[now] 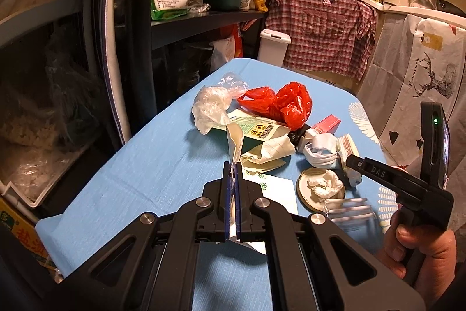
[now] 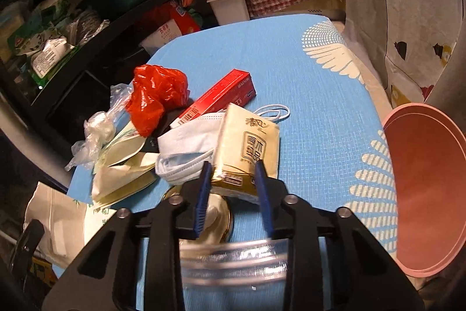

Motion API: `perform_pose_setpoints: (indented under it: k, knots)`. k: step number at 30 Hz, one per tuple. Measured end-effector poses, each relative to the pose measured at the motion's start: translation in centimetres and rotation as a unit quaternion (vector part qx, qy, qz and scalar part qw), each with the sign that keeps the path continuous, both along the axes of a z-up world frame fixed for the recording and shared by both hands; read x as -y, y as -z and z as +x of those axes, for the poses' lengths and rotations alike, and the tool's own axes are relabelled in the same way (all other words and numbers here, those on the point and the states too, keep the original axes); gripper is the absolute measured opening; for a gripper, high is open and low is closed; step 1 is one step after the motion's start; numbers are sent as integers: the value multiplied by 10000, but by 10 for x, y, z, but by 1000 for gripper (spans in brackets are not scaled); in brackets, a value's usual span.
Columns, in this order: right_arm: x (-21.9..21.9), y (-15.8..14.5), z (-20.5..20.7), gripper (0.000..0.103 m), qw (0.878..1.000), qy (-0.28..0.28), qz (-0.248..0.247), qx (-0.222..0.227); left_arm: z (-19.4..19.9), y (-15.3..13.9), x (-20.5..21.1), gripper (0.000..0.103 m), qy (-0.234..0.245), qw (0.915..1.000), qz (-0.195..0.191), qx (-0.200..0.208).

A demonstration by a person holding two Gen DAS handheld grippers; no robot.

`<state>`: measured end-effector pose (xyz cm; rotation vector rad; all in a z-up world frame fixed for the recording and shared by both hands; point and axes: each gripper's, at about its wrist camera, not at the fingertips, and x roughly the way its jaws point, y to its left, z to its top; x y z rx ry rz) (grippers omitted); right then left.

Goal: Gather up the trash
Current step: 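Carry the paper strip and tissue packet with both tools over the pink bin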

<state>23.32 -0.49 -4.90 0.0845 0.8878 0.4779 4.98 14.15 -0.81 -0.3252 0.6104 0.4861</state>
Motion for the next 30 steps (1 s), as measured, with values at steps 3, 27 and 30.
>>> perform_pose_setpoints:
  k: [3, 27, 30]
  knots:
    - [4, -9, -9, 24, 9999, -73, 3, 101, -2, -3, 0, 2, 35, 10000, -31, 18]
    - [62, -83, -76, 21, 9964, -329, -55, 786, -5, -35, 32, 2, 715, 9973, 59, 156]
    - [76, -90, -80, 21, 9957, -258, -61, 888, -2, -41, 40, 2, 837, 9964, 64, 152]
